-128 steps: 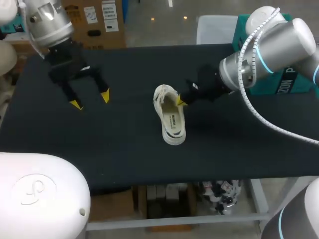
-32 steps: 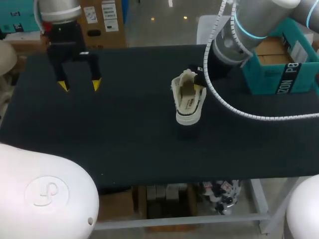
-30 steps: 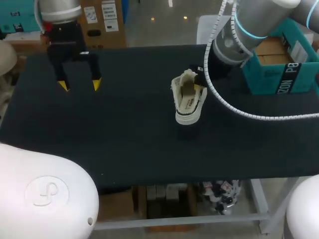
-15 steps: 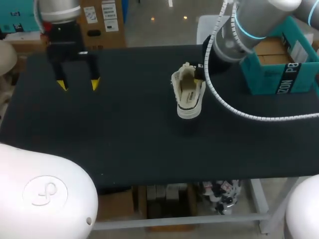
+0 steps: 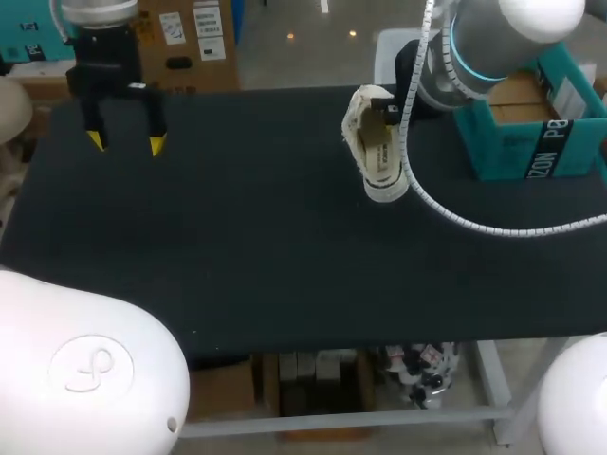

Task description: Open the shoe tongue, take the insole out of the shoe, put the insole back into the shoe, and pack the shoe into the shoebox

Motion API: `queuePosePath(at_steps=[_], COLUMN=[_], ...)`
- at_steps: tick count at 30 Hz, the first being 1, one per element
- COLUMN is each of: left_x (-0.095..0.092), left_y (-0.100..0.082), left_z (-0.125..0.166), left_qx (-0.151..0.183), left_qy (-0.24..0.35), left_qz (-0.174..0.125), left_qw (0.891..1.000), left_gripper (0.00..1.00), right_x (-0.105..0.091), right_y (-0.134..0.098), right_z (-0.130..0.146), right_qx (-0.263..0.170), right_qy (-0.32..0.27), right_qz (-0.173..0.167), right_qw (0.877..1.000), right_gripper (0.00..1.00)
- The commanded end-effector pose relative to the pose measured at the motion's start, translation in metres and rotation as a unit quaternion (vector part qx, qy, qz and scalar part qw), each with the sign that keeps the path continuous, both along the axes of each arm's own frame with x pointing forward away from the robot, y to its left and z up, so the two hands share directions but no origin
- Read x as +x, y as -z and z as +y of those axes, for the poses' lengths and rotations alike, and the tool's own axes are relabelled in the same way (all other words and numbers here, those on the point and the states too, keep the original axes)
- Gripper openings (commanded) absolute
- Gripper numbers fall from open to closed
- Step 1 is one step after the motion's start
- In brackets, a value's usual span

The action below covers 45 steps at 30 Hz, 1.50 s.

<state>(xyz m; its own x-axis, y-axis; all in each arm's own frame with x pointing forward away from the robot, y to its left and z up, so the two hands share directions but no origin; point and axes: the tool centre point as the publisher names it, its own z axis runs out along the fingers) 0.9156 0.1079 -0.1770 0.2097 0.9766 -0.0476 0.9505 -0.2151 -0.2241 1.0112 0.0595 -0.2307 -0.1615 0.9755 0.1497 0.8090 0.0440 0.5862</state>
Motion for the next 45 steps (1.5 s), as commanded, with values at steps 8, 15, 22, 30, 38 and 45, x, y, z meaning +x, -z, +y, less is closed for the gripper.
queuePosePath(at_steps=[8,15,22,30,38,45], left_x=[0.015,0.017,0.014,0.013,0.012,0.017], left_y=[-0.005,-0.009,-0.013,-0.013,-0.014,-0.010], left_z=[0.000,0.002,0.003,0.001,0.001,-0.001], left_qx=[0.023,0.031,0.036,0.039,0.038,0.040], left_qy=[0.012,0.000,-0.002,0.002,0.008,0.014], left_qz=[0.011,0.013,0.011,0.010,0.007,0.010], left_qw=[1.000,0.999,0.999,0.999,0.999,0.999], left_gripper=[1.00,1.00,1.00,1.00,1.00,1.00], right_x=[0.016,0.027,0.032,0.035,0.040,0.049], right_y=[-0.018,-0.023,-0.032,-0.032,-0.039,-0.043], right_z=[-0.021,-0.036,-0.046,-0.049,-0.064,-0.082], right_qx=[-0.003,0.025,0.037,0.053,0.064,0.093], right_qy=[-0.025,-0.053,-0.074,-0.089,-0.072,-0.058], right_qz=[-0.071,-0.098,-0.119,-0.132,-0.140,-0.155], right_qw=[0.997,0.993,0.989,0.986,0.985,0.982], right_gripper=[0.00,0.00,0.00,0.00,0.00,0.00])
